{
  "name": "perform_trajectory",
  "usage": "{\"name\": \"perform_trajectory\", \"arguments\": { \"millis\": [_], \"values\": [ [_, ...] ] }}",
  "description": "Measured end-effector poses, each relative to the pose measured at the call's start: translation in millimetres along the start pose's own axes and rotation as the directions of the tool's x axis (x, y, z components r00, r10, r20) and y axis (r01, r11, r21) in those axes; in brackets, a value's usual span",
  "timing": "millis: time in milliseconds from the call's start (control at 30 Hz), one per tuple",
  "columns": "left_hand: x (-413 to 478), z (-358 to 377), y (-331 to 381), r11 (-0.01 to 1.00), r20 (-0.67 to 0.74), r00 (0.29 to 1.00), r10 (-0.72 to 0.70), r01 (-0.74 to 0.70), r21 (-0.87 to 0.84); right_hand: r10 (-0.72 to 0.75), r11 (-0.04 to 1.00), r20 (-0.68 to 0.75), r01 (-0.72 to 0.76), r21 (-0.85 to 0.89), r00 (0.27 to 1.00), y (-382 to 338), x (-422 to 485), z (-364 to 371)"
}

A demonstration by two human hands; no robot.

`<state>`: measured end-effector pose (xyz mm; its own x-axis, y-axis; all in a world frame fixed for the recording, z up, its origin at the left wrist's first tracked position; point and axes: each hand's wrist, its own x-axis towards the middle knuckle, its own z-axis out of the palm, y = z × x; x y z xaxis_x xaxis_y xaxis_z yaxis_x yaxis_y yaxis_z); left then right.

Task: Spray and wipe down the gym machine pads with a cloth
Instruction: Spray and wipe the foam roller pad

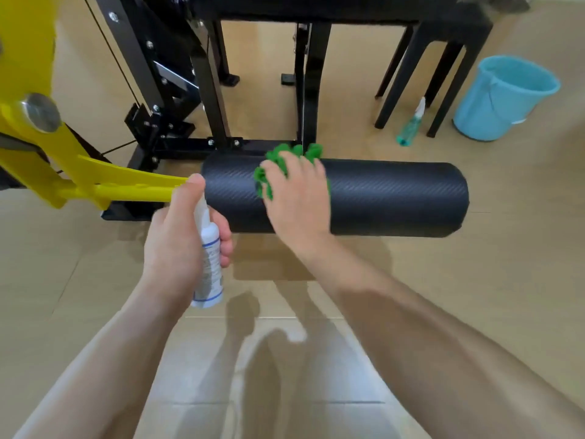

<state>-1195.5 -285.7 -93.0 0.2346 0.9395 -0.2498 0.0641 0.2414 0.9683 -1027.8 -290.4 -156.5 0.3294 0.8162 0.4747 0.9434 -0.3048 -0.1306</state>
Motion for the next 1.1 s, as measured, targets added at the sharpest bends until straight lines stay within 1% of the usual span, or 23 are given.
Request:
{"name": "perform_trajectory", "arguments": {
  "millis": [33, 67, 100, 133, 167, 200, 267, 300, 333, 367, 400, 433, 467, 567, 633, 733, 800, 967, 1100],
  "values": [
    [-3, -3, 6, 1.000, -0.030, 1.000, 0.003, -0.003, -0.007, -0.155, 0.988, 0.053, 0.154, 0.014, 0.986, -30, 9, 8],
    [-7, -6, 13, 1.000, -0.059, 0.998, 0.005, -0.005, -0.010, -0.281, 0.960, 0.106, 0.280, 0.021, 0.954, -47, 16, 11],
    [-13, -8, 19, 1.000, -0.082, 0.997, -0.001, 0.000, -0.007, -0.361, 0.932, 0.161, 0.363, 0.020, 0.919, -49, 20, 9],
    [-21, -9, 26, 1.000, -0.098, 0.995, -0.010, 0.010, 0.003, -0.389, 0.919, 0.193, 0.395, 0.009, 0.901, -36, 19, 4],
    [-29, -9, 33, 0.999, -0.107, 0.994, -0.015, 0.019, 0.031, -0.368, 0.927, 0.207, 0.376, 0.002, 0.907, -14, 14, -3],
    [-37, -8, 40, 0.997, -0.100, 0.995, -0.016, 0.023, 0.078, -0.298, 0.952, 0.228, 0.308, -0.005, 0.927, 15, 5, -14],
    [-58, -4, 56, 0.986, -0.051, 0.998, -0.028, 0.036, 0.160, -0.070, 0.995, 0.291, 0.087, -0.046, 0.954, 79, -22, -45],
    [-68, -2, 65, 0.983, -0.026, 0.999, -0.044, 0.048, 0.177, 0.061, 0.997, 0.342, -0.040, -0.068, 0.938, 109, -38, -66],
    [-77, 0, 73, 0.980, -0.002, 0.998, -0.062, 0.062, 0.191, 0.186, 0.982, 0.400, -0.165, -0.087, 0.898, 133, -53, -90],
    [-86, 3, 82, 0.975, 0.018, 0.996, -0.083, 0.077, 0.208, 0.284, 0.958, 0.451, -0.269, -0.098, 0.846, 152, -67, -114],
    [-96, 7, 91, 0.969, 0.035, 0.994, -0.100, 0.089, 0.228, 0.344, 0.934, 0.490, -0.346, -0.090, 0.801, 164, -79, -139],
    [-106, 12, 101, 0.962, 0.051, 0.992, -0.117, 0.101, 0.254, 0.374, 0.915, 0.519, -0.397, -0.072, 0.769, 171, -91, -164],
    [-118, 18, 112, 0.955, 0.065, 0.989, -0.135, 0.112, 0.274, 0.378, 0.907, 0.538, -0.417, -0.054, 0.753, 175, -102, -189],
    [-155, 44, 148, 0.940, 0.125, 0.978, -0.165, 0.118, 0.319, 0.361, 0.904, 0.566, -0.428, -0.016, 0.741, 175, -122, -261],
    [-180, 69, 171, 0.930, 0.157, 0.972, -0.177, 0.112, 0.351, 0.383, 0.866, 0.588, -0.498, 0.040, 0.713, 176, -125, -303],
    [-218, 111, 199, 0.927, 0.219, 0.960, -0.177, 0.088, 0.364, 0.500, 0.710, 0.598, -0.692, 0.130, 0.626, 184, -123, -368],
    [-248, 140, 218, 0.927, 0.261, 0.948, -0.179, 0.074, 0.368, 0.553, 0.630, 0.574, -0.754, 0.186, 0.604, 197, -123, -413],
    [-314, 221, 274, 0.915, 0.394, 0.895, -0.207, 0.033, 0.403, 0.596, 0.460, 0.562, -0.817, 0.347, 0.574, 249, -112, -530],
    [-340, 281, 317, 0.885, 0.517, 0.816, -0.258, -0.015, 0.465, 0.629, 0.305, 0.585, -0.855, 0.419, 0.511, 292, -96, -593]
  ]
}}
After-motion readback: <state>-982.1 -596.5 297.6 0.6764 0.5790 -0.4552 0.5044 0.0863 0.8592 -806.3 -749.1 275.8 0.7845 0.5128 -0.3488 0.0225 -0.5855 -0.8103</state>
